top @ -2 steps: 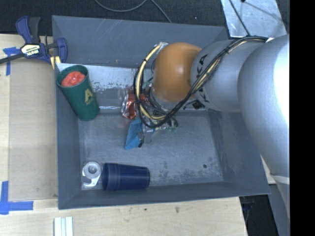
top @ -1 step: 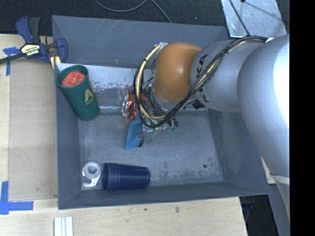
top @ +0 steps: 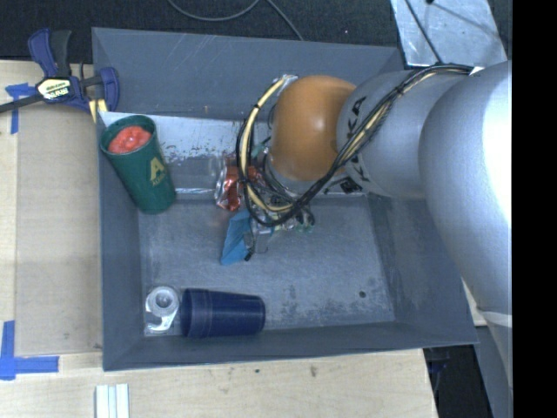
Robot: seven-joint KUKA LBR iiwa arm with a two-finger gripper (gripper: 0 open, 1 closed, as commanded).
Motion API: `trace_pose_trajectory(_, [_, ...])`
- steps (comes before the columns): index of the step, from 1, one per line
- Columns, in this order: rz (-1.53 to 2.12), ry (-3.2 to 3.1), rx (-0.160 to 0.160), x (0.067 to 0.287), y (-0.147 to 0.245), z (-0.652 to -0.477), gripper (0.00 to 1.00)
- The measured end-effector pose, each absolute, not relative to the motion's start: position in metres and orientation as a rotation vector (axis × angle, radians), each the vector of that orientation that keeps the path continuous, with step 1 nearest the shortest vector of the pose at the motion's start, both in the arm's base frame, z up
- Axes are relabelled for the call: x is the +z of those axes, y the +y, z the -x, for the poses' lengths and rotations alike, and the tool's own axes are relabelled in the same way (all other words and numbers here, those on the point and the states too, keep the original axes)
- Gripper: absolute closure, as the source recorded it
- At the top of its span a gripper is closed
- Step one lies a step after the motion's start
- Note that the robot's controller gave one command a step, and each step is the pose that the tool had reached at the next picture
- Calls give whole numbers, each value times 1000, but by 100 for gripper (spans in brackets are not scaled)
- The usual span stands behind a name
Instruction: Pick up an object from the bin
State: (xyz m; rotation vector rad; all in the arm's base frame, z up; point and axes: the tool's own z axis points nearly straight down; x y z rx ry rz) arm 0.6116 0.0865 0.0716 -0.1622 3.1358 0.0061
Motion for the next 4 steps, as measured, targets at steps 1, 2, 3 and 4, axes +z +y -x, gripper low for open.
trace_pose_trajectory(1, [162,3136,6,72,86,-612,100])
trace_pose_trajectory(2, [161,3136,6,72,86,-612,100])
trace_pose_trajectory(3, [161,3136,6,72,86,-612,100])
trace_pose_trajectory(4, [153,3139,3,114,87,-610,100])
